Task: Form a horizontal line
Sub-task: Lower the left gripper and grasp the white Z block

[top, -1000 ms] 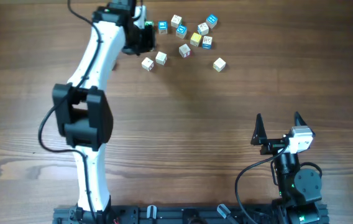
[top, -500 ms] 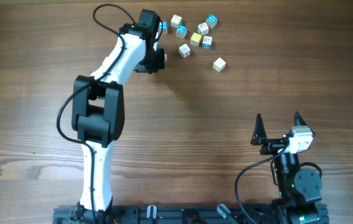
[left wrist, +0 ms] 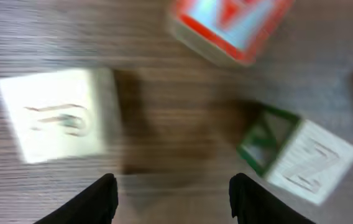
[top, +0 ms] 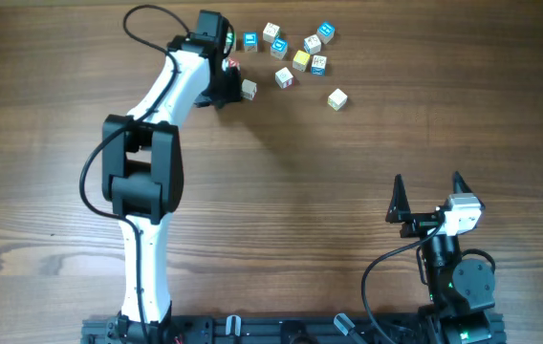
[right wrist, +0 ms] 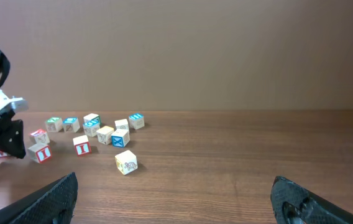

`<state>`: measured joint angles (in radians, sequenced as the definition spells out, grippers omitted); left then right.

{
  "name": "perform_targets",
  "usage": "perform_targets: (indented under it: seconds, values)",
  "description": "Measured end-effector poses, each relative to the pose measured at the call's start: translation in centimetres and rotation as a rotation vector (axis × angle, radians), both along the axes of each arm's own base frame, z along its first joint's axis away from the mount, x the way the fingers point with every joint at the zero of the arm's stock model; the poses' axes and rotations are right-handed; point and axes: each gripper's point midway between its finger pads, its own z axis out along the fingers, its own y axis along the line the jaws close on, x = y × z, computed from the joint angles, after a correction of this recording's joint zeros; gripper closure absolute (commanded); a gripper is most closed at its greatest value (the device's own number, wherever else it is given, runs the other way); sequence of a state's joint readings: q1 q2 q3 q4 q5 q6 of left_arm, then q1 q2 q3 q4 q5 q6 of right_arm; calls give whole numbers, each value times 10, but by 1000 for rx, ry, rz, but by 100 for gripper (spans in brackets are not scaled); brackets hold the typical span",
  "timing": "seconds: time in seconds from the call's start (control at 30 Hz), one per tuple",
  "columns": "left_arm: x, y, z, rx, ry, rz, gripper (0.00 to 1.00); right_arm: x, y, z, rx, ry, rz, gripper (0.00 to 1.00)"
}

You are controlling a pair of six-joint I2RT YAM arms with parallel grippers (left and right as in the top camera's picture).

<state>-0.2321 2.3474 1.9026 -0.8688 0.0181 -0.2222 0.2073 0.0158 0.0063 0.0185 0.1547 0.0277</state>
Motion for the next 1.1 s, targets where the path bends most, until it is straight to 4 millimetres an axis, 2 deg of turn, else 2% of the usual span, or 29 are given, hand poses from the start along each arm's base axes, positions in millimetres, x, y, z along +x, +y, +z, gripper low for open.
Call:
perform_targets:
  seconds: [0.1, 0.17, 0.2, 0.3, 0.37, 0.43, 0.57, 0.67, 0.87, 1.03, 1.1]
  values:
    - [-6, -27, 0, 22, -14, -139, 30, 0, 0, 0, 0, 0, 0, 0]
    - [-7, -39, 1, 27, -26, -187, 20, 0, 0, 0, 0, 1, 0, 0]
    - [-7, -43, 1, 28, -32, -205, 16, 0, 0, 0, 0, 0, 0, 0]
    - [0, -49, 4, 25, -69, -228, 15, 0, 0, 0, 0, 1, 0, 0]
    - [4, -51, 6, 21, -89, -228, 22, 0, 0, 0, 0, 0, 0, 0]
    - [9, -52, 7, 18, -109, -231, 38, 0, 0, 0, 0, 0, 0, 0]
    - [17, -55, 11, 13, -149, -240, 47, 0, 0, 0, 0, 1, 0, 0]
    - [18, -55, 11, 13, -150, -240, 49, 0, 0, 0, 0, 0, 0, 0]
    - [21, -56, 13, 9, -167, -240, 60, 0, 0, 0, 0, 0, 0, 0]
    - [19, -55, 10, 11, -157, -240, 59, 0, 0, 0, 0, 0, 0, 0]
    - [19, -55, 9, 11, -157, -240, 55, 0, 0, 0, 0, 1, 0, 0]
